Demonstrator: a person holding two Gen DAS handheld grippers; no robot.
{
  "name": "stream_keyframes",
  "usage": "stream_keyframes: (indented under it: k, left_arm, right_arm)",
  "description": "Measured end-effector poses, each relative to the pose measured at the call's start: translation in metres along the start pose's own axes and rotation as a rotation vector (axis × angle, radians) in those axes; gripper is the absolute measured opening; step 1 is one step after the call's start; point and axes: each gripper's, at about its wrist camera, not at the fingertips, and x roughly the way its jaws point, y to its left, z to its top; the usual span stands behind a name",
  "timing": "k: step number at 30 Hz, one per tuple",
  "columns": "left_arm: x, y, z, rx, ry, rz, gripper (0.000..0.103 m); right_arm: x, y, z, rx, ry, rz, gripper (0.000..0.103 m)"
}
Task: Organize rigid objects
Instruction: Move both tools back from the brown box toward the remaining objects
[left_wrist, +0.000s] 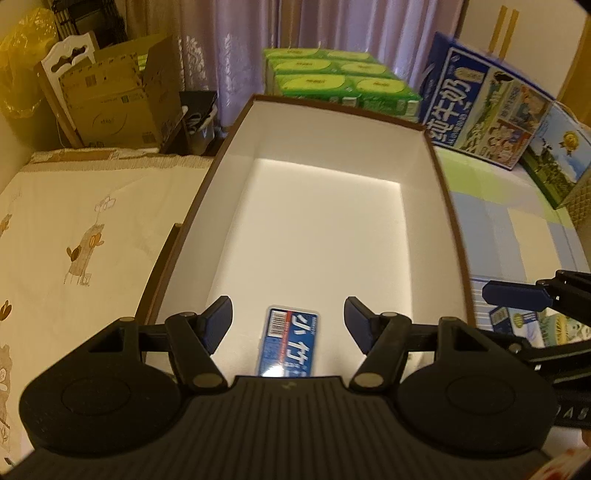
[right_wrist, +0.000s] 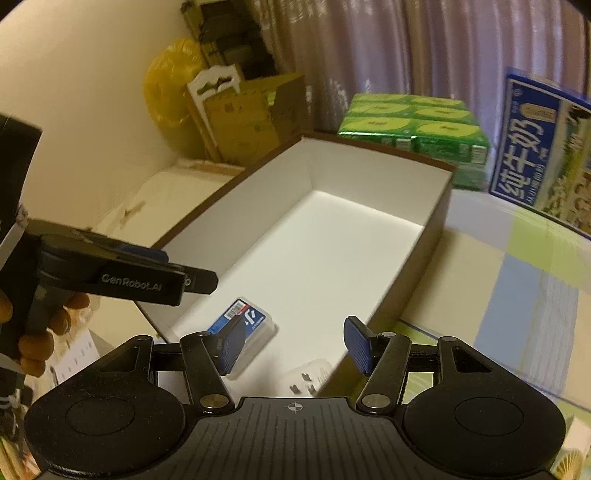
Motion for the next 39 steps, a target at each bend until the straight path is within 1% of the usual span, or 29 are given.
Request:
stream_keyframes:
  k: [9, 11, 13, 16, 22, 30, 39]
  left_arm:
    - [-0.036, -0.038, -0.021, 0.026, -0.039, -0.038, 0.063]
    - [-0.044, -0.050, -0.027, 0.031, -0.046, -0.050, 0.063]
    - [-0.052, -0.062, -0.032, 0.038, -0.056, -0.064, 0.063]
    - [-0.063, -0.082, -0.041, 0.052, -0.065, -0.087, 0.063]
    - [-0.077, -0.125, -0.058, 0.086, -0.063, -0.131, 0.063]
    - [-0.071, -0.181, -0.079, 0.132, -0.006, -0.194, 0.063]
    - [-0.056, -0.224, -0.100, 0.181, 0.062, -0.234, 0.063]
  right_arm:
    - [-0.055, -0.023, -0.024, 0.081, -0.054, -0.010, 0.057]
    - [-0.067, -0.030, -0.030, 0.099, -0.066, -0.019, 0.058]
    - [-0.082, -0.038, -0.038, 0.117, -0.076, -0.028, 0.063]
    - [-0.102, -0.050, -0.049, 0.137, -0.089, -0.044, 0.066]
    - [-0.141, -0.079, -0.074, 0.189, -0.095, -0.082, 0.069]
    - [-0.181, -0.119, -0.110, 0.256, -0.077, -0.147, 0.071]
    - [-0.207, -0.150, -0.138, 0.325, -0.057, -0.187, 0.072]
